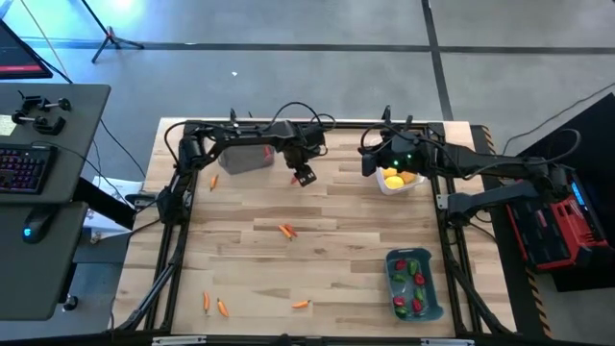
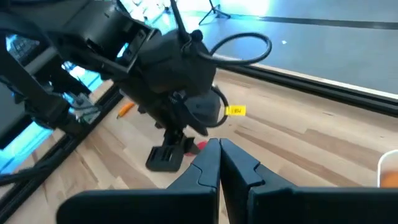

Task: Sort produce into baskets
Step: Put the orange chili pepper into the black bin

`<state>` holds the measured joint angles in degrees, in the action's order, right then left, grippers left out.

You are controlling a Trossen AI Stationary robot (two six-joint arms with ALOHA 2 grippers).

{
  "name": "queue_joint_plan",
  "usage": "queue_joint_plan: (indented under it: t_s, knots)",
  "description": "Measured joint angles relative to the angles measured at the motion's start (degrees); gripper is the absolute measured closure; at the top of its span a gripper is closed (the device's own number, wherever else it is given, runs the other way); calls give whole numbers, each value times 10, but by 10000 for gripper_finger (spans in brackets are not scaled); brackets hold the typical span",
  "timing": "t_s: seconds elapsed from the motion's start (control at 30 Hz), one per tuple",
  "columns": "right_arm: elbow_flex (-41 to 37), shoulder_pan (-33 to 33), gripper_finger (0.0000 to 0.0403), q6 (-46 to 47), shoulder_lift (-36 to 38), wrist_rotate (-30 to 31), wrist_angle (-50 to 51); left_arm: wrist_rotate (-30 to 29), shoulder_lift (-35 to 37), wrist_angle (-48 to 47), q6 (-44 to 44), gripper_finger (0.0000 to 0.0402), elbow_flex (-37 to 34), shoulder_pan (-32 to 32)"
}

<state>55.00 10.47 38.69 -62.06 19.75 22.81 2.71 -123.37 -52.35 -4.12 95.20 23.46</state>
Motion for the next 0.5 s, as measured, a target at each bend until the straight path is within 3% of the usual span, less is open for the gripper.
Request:
queue_joint_plan:
  t_s: [0.5]
  knots:
    - [0, 1, 403, -2, 0, -13, 18, -11, -34, -8, -53, 211, 0, 5]
